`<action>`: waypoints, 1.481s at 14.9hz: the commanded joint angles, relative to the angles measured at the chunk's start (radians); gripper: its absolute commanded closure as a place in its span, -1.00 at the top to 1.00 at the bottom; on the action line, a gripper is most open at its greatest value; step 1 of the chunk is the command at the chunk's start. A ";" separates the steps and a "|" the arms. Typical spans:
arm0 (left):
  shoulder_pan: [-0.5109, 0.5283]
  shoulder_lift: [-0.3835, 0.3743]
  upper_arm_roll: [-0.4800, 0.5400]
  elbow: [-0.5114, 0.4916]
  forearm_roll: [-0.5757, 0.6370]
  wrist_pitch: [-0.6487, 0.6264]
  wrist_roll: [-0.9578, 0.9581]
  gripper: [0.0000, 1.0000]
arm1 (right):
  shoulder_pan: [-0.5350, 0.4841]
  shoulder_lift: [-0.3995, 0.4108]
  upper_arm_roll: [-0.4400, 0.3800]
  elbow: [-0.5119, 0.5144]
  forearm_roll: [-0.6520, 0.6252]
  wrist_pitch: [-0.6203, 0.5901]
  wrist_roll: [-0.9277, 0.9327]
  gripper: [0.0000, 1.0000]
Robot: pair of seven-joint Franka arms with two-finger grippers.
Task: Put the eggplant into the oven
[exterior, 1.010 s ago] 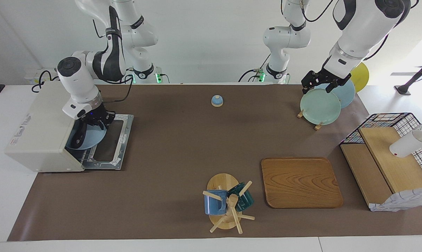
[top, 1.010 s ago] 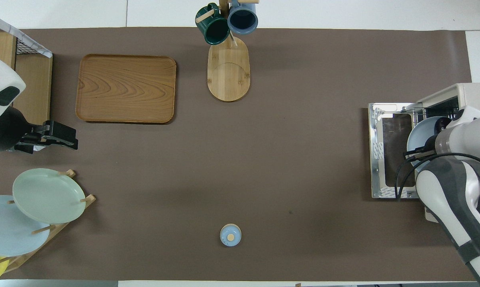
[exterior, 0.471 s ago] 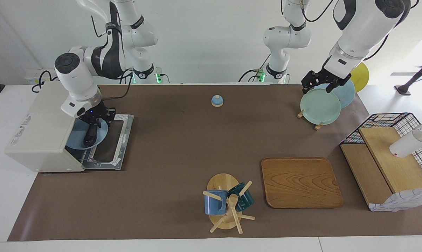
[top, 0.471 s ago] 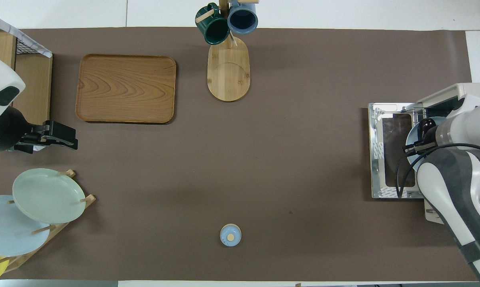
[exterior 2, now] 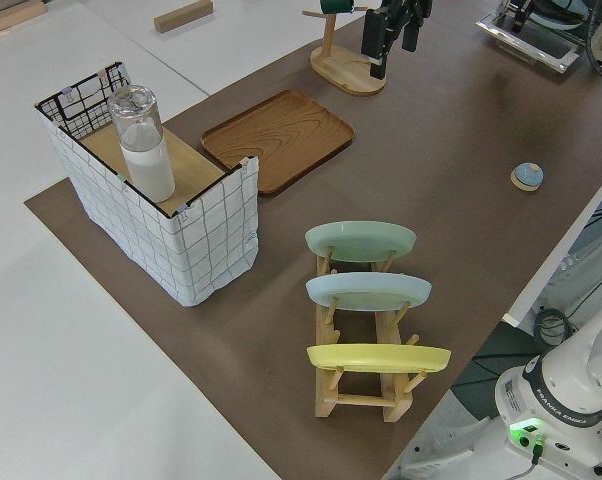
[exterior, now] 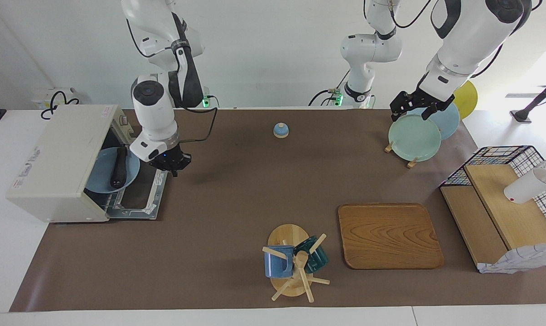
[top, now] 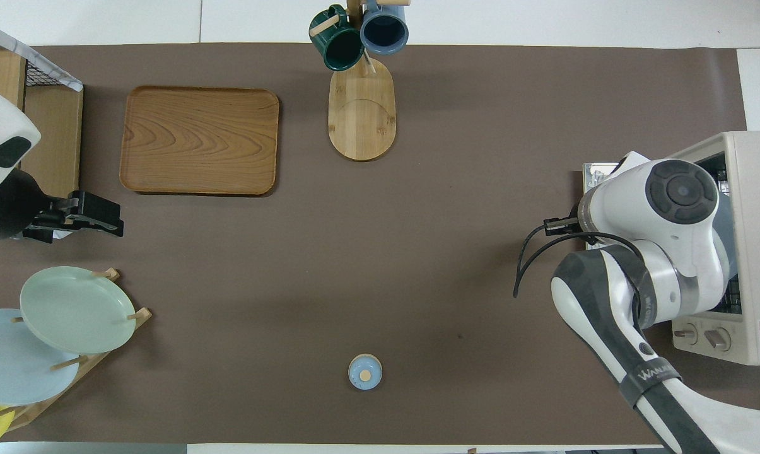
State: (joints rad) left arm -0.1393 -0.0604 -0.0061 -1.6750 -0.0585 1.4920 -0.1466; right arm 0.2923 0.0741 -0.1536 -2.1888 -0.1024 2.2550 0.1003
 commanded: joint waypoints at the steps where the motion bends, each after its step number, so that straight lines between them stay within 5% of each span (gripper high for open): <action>1: 0.009 0.004 -0.008 0.020 0.017 -0.024 0.009 1.00 | -0.048 0.022 0.000 -0.032 -0.003 0.037 0.007 -1.00; 4: 0.010 0.004 -0.008 0.020 0.017 -0.024 0.009 1.00 | -0.051 0.070 0.000 -0.052 -0.003 0.107 0.004 -1.00; 17: 0.009 0.004 -0.008 0.020 0.017 -0.024 0.009 1.00 | -0.076 0.078 -0.003 -0.052 -0.111 0.066 -0.027 -1.00; 22: 0.009 0.004 -0.008 0.020 0.017 -0.024 0.009 1.00 | -0.079 0.069 -0.001 0.091 -0.212 -0.154 -0.115 -1.00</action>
State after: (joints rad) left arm -0.1393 -0.0605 -0.0061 -1.6750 -0.0585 1.4920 -0.1466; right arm 0.2453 0.1571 -0.1417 -2.1819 -0.2615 2.2262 0.0755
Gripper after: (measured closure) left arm 0.000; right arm 0.991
